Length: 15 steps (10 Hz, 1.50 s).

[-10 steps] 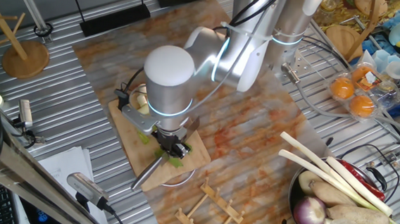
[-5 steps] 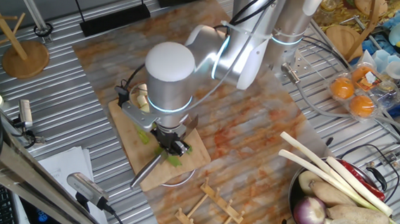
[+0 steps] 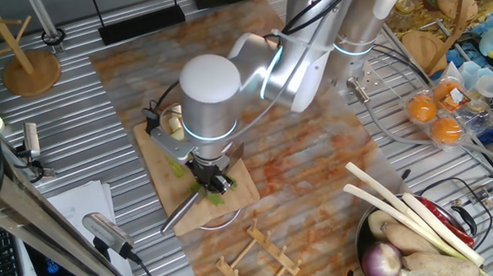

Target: Chop the scallions

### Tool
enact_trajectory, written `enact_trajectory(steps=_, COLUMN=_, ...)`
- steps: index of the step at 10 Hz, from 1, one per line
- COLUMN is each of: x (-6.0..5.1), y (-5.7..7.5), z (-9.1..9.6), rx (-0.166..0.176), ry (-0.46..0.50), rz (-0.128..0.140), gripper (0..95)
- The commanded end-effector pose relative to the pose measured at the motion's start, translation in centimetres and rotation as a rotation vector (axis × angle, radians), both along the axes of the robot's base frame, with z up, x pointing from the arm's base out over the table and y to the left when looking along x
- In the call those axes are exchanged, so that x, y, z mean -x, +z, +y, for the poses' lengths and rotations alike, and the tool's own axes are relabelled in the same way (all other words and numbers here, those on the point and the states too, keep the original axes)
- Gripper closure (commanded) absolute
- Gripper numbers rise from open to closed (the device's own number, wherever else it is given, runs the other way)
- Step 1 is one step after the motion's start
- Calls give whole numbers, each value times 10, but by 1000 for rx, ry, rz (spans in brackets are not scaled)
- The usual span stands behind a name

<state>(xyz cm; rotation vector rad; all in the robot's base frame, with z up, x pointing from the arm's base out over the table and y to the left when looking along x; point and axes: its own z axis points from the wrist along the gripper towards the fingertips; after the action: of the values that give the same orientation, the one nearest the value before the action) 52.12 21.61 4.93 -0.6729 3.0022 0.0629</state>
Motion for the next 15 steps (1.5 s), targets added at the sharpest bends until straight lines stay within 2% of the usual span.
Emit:
enact_trajectory(steps=1, x=0, y=-7, z=0, rx=-1, ry=-4, rz=-10, gripper=950)
enact_trajectory(steps=2, x=0, y=-11, z=0, rx=-2, ry=-8, rz=-12, gripper=950)
enact_trajectory(steps=3, x=-1, y=-9, z=0, rx=-2, ry=-8, rz=-6, gripper=950)
enact_trajectory(steps=5, x=-5, y=-5, z=2, rx=-15, ry=-8, rz=-12, gripper=950)
enact_trajectory(steps=7, x=-7, y=-15, z=3, rx=-18, ry=-6, rz=-45, gripper=950)
enact_trajectory(steps=8, x=-7, y=-15, z=3, rx=-12, ry=-3, rz=-45, gripper=950)
enact_trajectory(steps=10, x=-15, y=-3, z=6, rx=-18, ry=-4, rz=-33, gripper=950)
enact_trajectory(steps=11, x=-18, y=-4, z=7, rx=-23, ry=-9, rz=-38, gripper=950)
enact_trajectory(steps=12, x=-18, y=-12, z=7, rx=-23, ry=-11, rz=-50, gripper=950)
enact_trajectory(steps=13, x=-17, y=-18, z=7, rx=-14, ry=-10, rz=-51, gripper=950)
enact_trajectory(steps=14, x=-17, y=-16, z=5, rx=-2, ry=-1, rz=-39, gripper=950)
enact_trajectory(steps=15, x=-18, y=-10, z=3, rx=-4, ry=10, rz=-40, gripper=950)
